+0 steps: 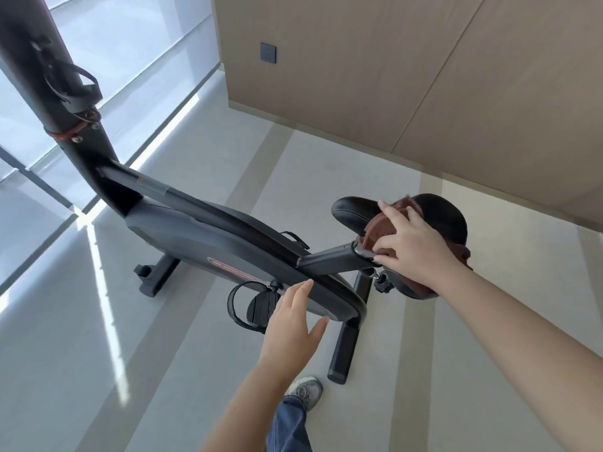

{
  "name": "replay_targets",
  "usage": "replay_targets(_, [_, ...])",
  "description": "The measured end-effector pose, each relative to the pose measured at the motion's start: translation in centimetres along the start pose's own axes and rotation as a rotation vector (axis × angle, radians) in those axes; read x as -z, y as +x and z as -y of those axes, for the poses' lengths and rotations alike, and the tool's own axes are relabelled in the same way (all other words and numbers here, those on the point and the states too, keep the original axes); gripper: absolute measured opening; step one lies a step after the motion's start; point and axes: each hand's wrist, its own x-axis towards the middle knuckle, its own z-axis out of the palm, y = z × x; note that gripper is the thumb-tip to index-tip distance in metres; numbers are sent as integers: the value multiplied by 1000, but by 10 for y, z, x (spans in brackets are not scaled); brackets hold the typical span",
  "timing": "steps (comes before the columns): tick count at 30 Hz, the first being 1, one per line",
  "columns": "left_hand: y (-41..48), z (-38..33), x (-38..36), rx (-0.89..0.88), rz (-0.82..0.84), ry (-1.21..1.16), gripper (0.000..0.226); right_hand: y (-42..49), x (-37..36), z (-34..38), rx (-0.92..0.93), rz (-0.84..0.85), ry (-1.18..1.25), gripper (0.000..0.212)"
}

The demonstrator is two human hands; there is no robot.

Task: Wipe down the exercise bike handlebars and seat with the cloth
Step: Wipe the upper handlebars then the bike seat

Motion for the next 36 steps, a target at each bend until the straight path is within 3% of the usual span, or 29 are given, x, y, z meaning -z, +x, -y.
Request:
replay_targets(3, [-2,-11,5,-56,24,-9,58,-35,-1,-12,-70,2,121,9])
replay_targets(9, [-2,-24,19,-172,30,52,60,-11,6,6,-104,4,85,17])
replay_targets(15, [13,-37,22,-180,32,41,60,-60,-10,0,-29,-107,73,3])
replay_targets(18, [23,-45,21,-223,44,53,58,-80,-15,1,15,-142,99,8])
replay_targets(20, [32,-50,22,-257,37,87,57,-73,-11,-4,-33,-201,276,9])
replay_targets(22, [47,-56,23,-291,29,125,57,-54,0,-11,-191,-346,585,19])
replay_targets(24, [67,-64,22,-320,23,186,57,-27,12,-20,-302,-407,701,28])
replay_targets(27, [100,-75,19,-349,16,270,57,3,17,-26,-362,-221,587,42])
replay_targets(29, [122,-80,18,-375,5,317,57,6,10,-25,-371,-97,383,53])
replay_targets(36, [163,-68,13,-419,36,358,42,24,-1,-32,-263,-110,188,42])
